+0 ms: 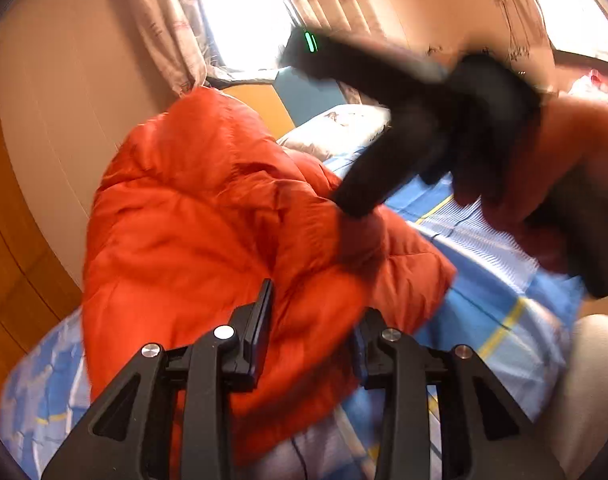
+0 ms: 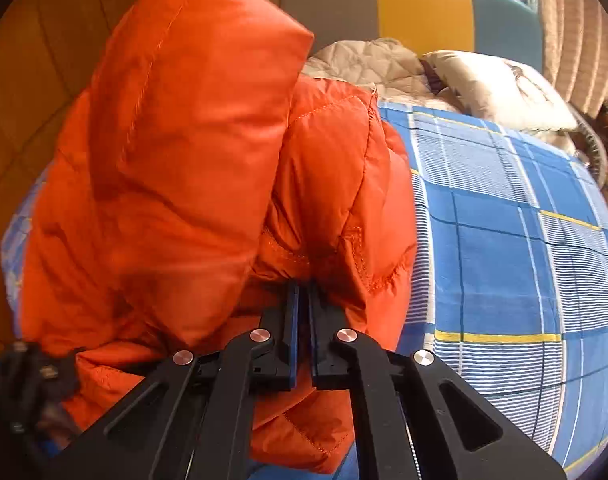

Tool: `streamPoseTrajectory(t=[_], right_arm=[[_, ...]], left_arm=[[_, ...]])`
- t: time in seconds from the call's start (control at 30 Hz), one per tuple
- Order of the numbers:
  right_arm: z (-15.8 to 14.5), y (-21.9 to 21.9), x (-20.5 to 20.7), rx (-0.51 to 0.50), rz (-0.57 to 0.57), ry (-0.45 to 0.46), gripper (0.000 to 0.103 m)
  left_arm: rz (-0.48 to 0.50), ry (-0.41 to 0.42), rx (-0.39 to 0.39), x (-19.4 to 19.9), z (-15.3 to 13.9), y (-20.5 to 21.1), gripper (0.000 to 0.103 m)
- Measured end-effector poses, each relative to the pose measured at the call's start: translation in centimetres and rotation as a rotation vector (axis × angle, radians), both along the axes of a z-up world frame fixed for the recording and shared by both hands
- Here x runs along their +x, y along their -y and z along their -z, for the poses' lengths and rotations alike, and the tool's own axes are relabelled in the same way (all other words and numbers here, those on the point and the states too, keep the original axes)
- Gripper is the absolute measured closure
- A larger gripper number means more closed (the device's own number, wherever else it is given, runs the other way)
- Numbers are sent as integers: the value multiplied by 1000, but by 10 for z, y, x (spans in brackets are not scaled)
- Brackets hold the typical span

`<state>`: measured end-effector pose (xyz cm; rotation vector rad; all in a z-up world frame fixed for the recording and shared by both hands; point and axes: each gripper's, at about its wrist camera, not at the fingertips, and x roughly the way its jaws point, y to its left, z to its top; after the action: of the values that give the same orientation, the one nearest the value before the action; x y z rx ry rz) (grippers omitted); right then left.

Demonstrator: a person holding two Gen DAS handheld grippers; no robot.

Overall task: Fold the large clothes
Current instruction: 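Fold the jacket bundle with both tools toward each other and press it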

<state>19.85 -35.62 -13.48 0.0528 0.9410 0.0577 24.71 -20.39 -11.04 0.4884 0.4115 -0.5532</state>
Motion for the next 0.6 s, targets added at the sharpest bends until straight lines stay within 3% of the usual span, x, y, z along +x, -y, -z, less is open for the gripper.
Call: streamPoseTrajectory(t=[0.17, 0.3, 0.4, 0.47, 0.5, 0.6], right_arm=[[13, 0, -6, -48, 82, 21, 102], [22, 4, -16, -37, 118, 49, 102], [28, 8, -15, -11, 136, 62, 102], [29, 10, -14, -2, 141, 68, 102], [28, 10, -14, -2, 144, 70, 102], [19, 8, -13, -23, 159, 85, 102]], left_arm=[[-44, 28, -99, -22, -27, -46, 55], [-244, 50, -237, 9, -56, -100, 53], [-391, 32, -243, 53, -50, -129, 50], [-429, -54, -260, 82, -38, -136, 52], [-411, -144, -253, 100, -27, -134, 56], [-389, -153, -241, 109, -15, -117, 82]])
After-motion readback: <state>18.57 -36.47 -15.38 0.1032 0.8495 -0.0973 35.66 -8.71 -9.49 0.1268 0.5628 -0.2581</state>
